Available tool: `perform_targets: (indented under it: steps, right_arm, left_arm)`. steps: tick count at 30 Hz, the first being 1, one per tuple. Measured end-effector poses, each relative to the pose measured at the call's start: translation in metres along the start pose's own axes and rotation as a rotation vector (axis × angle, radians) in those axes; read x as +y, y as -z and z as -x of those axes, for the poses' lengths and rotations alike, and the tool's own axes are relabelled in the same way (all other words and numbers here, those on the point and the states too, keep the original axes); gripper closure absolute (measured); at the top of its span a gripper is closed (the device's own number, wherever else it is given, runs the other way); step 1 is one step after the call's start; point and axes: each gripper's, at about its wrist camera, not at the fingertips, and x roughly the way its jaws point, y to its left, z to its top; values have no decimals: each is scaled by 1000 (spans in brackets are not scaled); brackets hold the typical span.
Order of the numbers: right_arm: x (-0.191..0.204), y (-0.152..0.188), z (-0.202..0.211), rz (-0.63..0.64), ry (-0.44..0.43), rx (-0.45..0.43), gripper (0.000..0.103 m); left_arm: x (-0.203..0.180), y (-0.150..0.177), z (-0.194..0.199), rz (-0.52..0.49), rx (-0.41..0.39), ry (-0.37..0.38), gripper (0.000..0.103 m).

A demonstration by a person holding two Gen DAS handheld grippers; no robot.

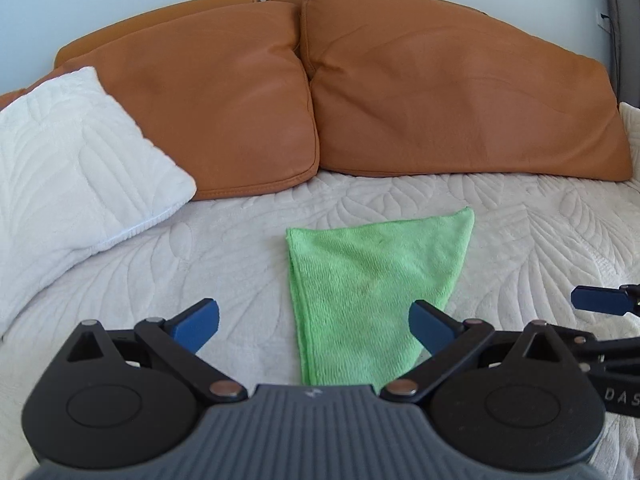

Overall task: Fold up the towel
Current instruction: 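Open the right gripper and lift away from the triangle-folded towel, then grasp the pointed tip of the towel triangle with the left gripper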

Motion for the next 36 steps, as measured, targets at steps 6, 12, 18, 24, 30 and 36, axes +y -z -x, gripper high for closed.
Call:
perform_targets:
  steps: [6,12,18,24,30,36]
  right_arm:
    - [-10,12,6,-33,5,4,39]
    - [-16,20,14,-29,13,9,39]
    - [-20,19,20,-53,8,5,39]
    - [-18,20,22,-49,-19,18,39]
    - [-17,20,23,-46,-31,22,39]
    - [-17,16,26,-69,-46,12,39]
  left_arm:
    - [-1,35,16,-45,6,-68,1]
    - [-7,65,26,-189,-5,-109,1]
    - [-5,75,32,-200,-1,-139,1]
    - [-17,74,34,-267,-17,-145,4]
    - [-37,71,31,-438,-15,-143,42]
    - [-49,76,22,-603,33,-142,58]
